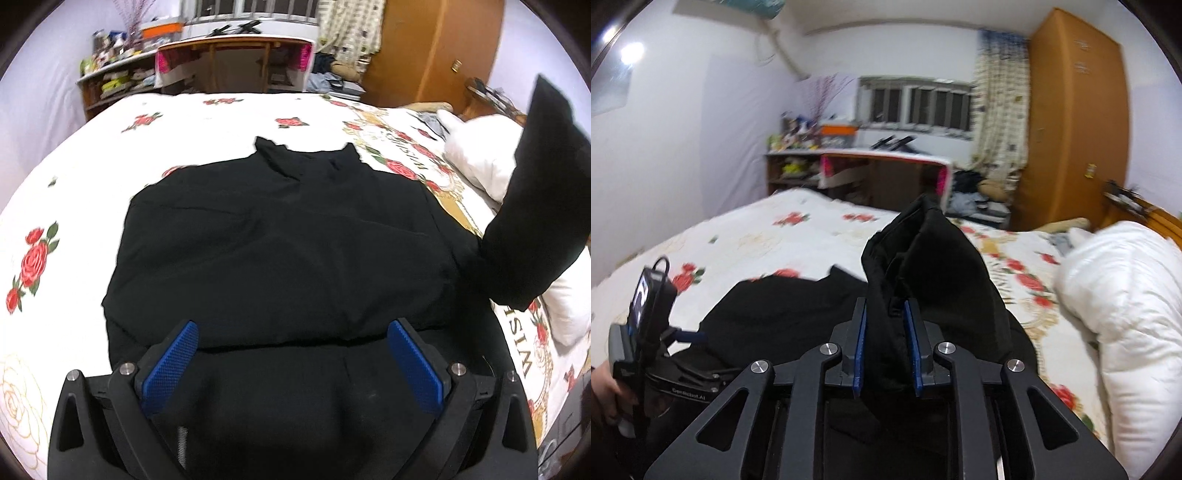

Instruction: Fold large clothes

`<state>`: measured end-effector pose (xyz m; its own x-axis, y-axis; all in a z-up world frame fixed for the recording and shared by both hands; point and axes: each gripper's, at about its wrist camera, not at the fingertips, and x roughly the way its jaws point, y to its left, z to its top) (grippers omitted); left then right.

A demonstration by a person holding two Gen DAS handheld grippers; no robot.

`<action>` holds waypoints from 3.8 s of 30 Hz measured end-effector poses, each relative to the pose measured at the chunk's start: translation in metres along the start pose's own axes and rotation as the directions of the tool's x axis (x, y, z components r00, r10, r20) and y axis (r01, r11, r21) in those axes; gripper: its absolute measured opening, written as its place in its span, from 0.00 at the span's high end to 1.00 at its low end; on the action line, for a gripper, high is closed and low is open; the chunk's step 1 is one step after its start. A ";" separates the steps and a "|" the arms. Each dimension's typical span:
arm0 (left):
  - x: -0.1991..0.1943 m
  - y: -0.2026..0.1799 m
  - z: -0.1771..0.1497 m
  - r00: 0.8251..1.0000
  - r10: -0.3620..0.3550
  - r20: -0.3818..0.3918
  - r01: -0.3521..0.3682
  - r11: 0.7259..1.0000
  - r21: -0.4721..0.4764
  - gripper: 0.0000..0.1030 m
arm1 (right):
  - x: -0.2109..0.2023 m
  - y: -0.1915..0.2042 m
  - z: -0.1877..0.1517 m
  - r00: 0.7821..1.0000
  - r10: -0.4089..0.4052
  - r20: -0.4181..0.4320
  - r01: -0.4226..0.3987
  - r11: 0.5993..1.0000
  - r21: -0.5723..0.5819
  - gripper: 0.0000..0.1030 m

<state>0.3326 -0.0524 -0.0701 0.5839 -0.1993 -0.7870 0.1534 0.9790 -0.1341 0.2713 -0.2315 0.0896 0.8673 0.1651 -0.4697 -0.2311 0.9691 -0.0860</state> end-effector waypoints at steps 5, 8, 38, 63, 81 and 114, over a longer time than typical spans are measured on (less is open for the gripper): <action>-0.001 0.029 -0.005 1.000 0.020 0.013 -0.019 0.998 -0.054 0.00 | 0.047 0.046 -0.009 0.996 0.065 -0.062 -0.069 0.996 -0.057 0.89; 0.002 0.043 -0.008 1.000 0.028 0.009 -0.027 0.997 -0.072 0.00 | 0.072 0.069 -0.019 0.988 0.116 -0.101 -0.123 0.990 -0.065 0.99; 0.116 -0.050 0.040 0.932 -0.294 -0.213 0.275 0.955 -0.113 0.02 | -0.007 -0.077 -0.115 0.961 -0.198 -0.193 0.247 0.928 0.278 0.45; -0.031 -0.075 0.156 0.878 -0.449 0.166 0.461 0.886 -0.039 0.76 | 0.063 -0.100 -0.167 0.915 -0.129 -0.383 0.267 0.905 0.333 0.27; 0.000 -0.050 0.144 0.920 -0.358 0.157 0.373 0.924 -0.079 0.76 | 0.113 -0.118 -0.140 0.863 -0.332 -0.380 0.459 0.829 0.318 0.22; 0.053 0.041 0.035 0.978 -0.210 0.003 0.204 0.947 -0.249 0.30 | 0.087 -0.092 -0.160 0.812 -0.341 -0.473 0.345 0.935 -0.082 0.21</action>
<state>0.3980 -0.0243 -0.0960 0.5412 -0.4003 -0.7395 0.0659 0.8969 -0.4372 0.2976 -0.3355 -0.0843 0.5744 -0.2833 -0.7680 0.0470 0.9481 -0.3146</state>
